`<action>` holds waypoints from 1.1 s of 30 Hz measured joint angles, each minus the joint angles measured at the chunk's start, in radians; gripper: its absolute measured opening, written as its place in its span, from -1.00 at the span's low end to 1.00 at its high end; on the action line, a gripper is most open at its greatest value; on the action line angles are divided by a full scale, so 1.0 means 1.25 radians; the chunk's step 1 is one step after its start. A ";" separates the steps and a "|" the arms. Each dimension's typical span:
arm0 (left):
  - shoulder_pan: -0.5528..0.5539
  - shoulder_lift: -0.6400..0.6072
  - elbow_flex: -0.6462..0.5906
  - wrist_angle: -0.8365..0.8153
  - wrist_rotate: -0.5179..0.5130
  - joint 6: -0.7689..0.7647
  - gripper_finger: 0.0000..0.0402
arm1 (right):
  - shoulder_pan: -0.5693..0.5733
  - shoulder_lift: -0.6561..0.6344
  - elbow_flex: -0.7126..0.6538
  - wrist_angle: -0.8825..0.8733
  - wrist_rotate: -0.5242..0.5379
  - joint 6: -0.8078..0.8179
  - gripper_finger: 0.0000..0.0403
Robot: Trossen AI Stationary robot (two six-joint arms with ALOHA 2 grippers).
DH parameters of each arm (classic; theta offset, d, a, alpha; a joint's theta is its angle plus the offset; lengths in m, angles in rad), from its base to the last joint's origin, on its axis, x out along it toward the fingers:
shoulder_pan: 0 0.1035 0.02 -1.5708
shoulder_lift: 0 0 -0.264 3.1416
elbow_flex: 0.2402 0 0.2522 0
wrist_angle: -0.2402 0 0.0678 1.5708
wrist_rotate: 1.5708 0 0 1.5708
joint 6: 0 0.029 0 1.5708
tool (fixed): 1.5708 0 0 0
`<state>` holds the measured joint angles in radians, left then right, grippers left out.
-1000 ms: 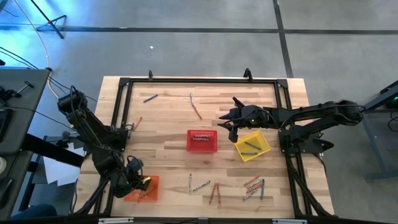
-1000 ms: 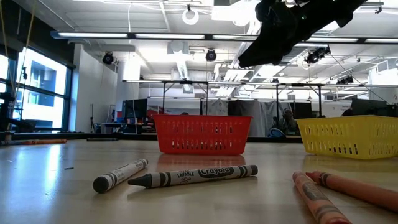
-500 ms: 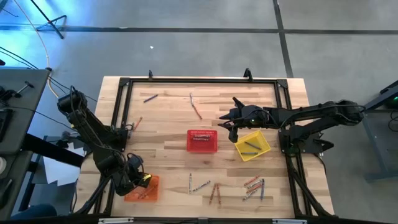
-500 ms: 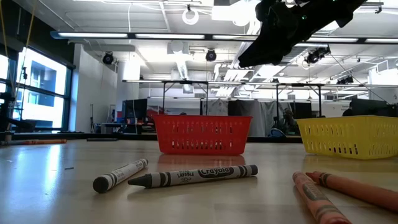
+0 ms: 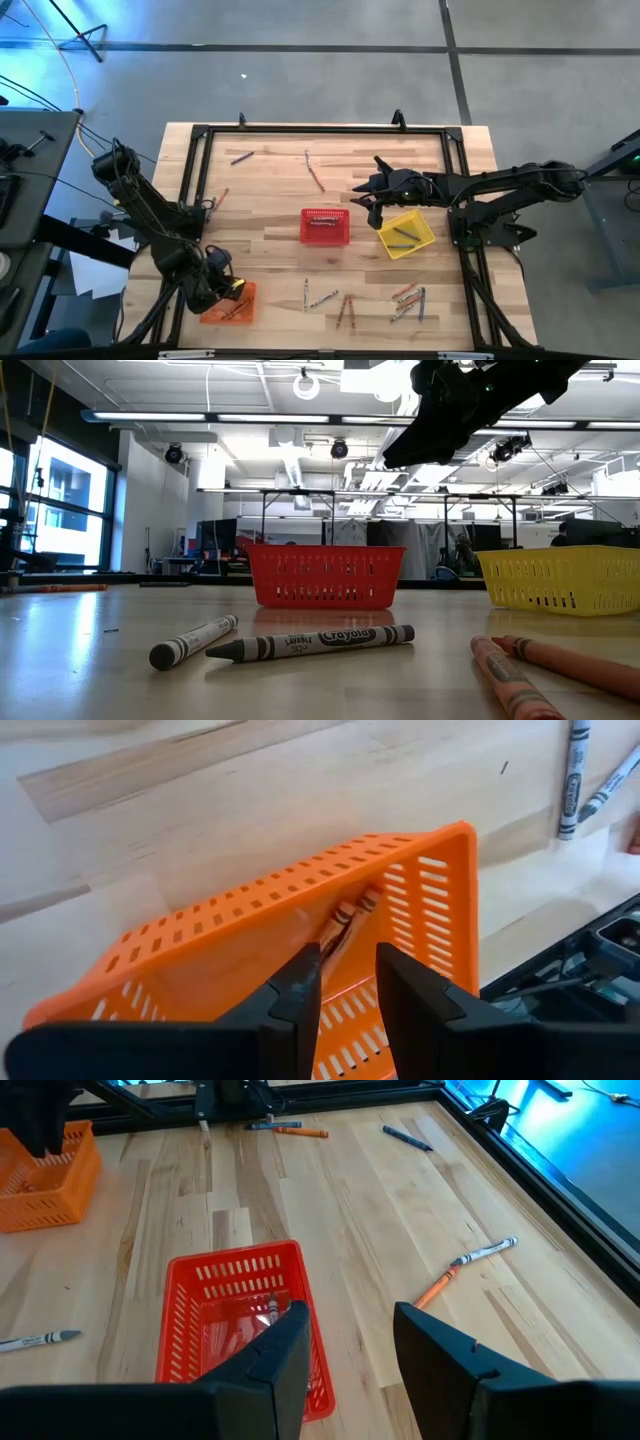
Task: Sort crayons
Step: Put the orange crayon into the orange bin
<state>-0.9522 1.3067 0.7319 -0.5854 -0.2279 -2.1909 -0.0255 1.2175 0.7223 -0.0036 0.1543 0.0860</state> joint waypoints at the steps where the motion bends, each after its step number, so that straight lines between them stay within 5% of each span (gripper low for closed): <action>1: 0.004 0.000 0.000 0.011 -0.001 0.006 -0.56 | 0.000 0.000 0.000 0.000 0.000 0.000 -0.31; 14: 0.125 0.000 0.000 0.196 -0.104 0.250 -0.56 | 0.000 0.000 0.000 0.000 0.000 0.000 -0.31; 24: 0.323 -0.008 0.000 0.261 -0.117 0.597 -0.56 | 0.000 0.000 0.000 0.005 0.000 0.000 -0.31; 33: 0.502 -0.023 0.001 0.100 -0.088 0.836 -0.56 | 0.000 0.000 0.000 0.003 0.000 0.000 -0.31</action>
<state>-0.3245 1.2785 0.7326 -0.4605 -0.3383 -1.1455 -0.0257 1.2175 0.7223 0.0003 0.1543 0.0860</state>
